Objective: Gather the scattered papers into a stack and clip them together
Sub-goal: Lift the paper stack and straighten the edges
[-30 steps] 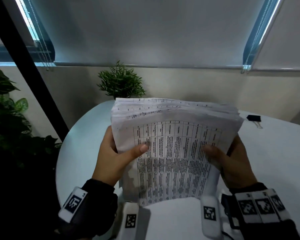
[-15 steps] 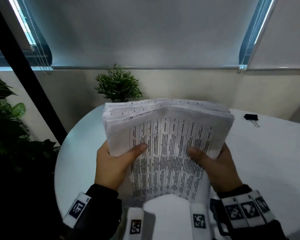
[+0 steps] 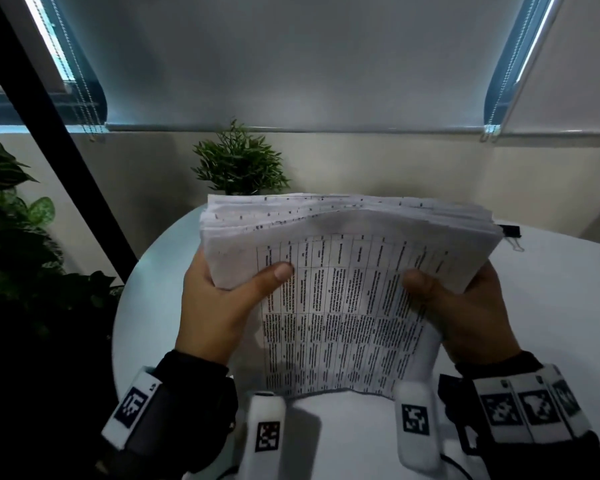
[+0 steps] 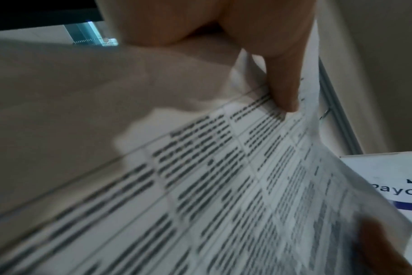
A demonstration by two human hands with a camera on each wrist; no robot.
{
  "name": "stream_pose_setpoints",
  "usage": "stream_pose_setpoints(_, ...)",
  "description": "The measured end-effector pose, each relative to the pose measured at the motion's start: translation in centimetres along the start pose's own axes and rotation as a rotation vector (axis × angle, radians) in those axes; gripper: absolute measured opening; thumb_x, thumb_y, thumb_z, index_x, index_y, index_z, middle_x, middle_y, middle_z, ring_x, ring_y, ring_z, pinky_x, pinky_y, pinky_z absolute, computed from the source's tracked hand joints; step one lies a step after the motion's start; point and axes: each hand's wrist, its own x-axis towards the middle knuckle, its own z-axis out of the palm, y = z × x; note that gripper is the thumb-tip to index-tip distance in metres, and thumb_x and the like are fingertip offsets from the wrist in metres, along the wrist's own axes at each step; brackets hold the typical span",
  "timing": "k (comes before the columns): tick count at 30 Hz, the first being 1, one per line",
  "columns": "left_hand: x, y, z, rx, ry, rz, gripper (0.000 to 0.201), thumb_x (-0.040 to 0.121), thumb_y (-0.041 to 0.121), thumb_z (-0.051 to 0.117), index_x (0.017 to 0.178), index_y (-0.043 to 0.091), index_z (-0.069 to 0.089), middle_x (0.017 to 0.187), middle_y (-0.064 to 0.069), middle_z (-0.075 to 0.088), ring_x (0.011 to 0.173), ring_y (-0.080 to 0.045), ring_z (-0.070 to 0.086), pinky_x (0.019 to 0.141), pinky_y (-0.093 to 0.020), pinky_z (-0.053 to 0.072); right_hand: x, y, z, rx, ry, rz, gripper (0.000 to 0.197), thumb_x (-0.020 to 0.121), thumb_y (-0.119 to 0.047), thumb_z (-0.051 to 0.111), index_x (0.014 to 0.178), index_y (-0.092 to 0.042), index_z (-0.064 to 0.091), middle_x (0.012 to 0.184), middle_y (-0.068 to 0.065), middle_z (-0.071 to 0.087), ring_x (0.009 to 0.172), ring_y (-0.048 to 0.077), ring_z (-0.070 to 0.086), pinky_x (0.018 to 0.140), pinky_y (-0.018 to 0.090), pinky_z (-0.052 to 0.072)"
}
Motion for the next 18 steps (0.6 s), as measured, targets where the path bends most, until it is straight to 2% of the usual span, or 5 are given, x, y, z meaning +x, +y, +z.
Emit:
stream_pose_setpoints(3,0.2,-0.2,-0.3,-0.025,-0.024,-0.049,0.091,0.050,0.040,0.089,0.126,0.006,0.054,0.113,-0.009,0.070,0.102,-0.020,0.069,0.075,-0.024,0.056,-0.2,0.2,-0.7,0.048,-0.078,0.050,0.064,0.043,-0.057,0.087,0.101,-0.037,0.069,0.098,-0.008,0.073,0.094,0.012,0.069,0.074,0.024,0.056)
stream_pose_setpoints(8,-0.3,-0.2,0.4,-0.005,-0.029,-0.076,0.053,0.053,0.014,0.089,0.102,0.016,0.067,0.091,0.006,0.077,0.088,-0.014,0.072,0.067,-0.018,0.055,-0.4,0.2,0.6,0.004,-0.033,0.020,0.057,0.052,-0.061,0.081,0.103,-0.038,0.068,0.100,-0.011,0.073,0.096,0.011,0.068,0.077,0.024,0.055)
stream_pose_setpoints(11,0.3,0.4,0.1,-0.032,-0.017,-0.016,0.077,0.053,0.030,0.087,0.120,0.005,0.058,0.107,-0.008,0.073,0.097,-0.018,0.070,0.073,-0.023,0.056,0.3,-0.5,0.3,0.029,-0.003,-0.044,0.065,0.055,-0.058,0.082,0.110,-0.030,0.062,0.104,-0.008,0.071,0.101,0.018,0.066,0.083,0.032,0.055)
stream_pose_setpoints(13,0.5,0.2,0.0,-0.049,-0.025,-0.031,0.094,0.050,0.039,0.088,0.128,0.003,0.050,0.116,-0.012,0.068,0.104,-0.021,0.068,0.077,-0.026,0.056,0.5,-0.3,-0.1,0.043,-0.009,-0.035,0.061,0.050,-0.058,0.084,0.103,-0.035,0.066,0.099,-0.010,0.071,0.095,0.014,0.067,0.079,0.029,0.056)
stream_pose_setpoints(18,-0.6,-0.3,1.1,-0.008,0.008,-0.091,0.051,0.053,0.014,0.083,0.102,0.015,0.068,0.091,0.007,0.077,0.088,-0.013,0.072,0.068,-0.018,0.056,-0.2,0.5,0.8,-0.008,0.012,-0.007,0.052,0.052,-0.065,0.079,0.098,-0.044,0.068,0.098,-0.014,0.072,0.094,0.006,0.068,0.076,0.020,0.054)
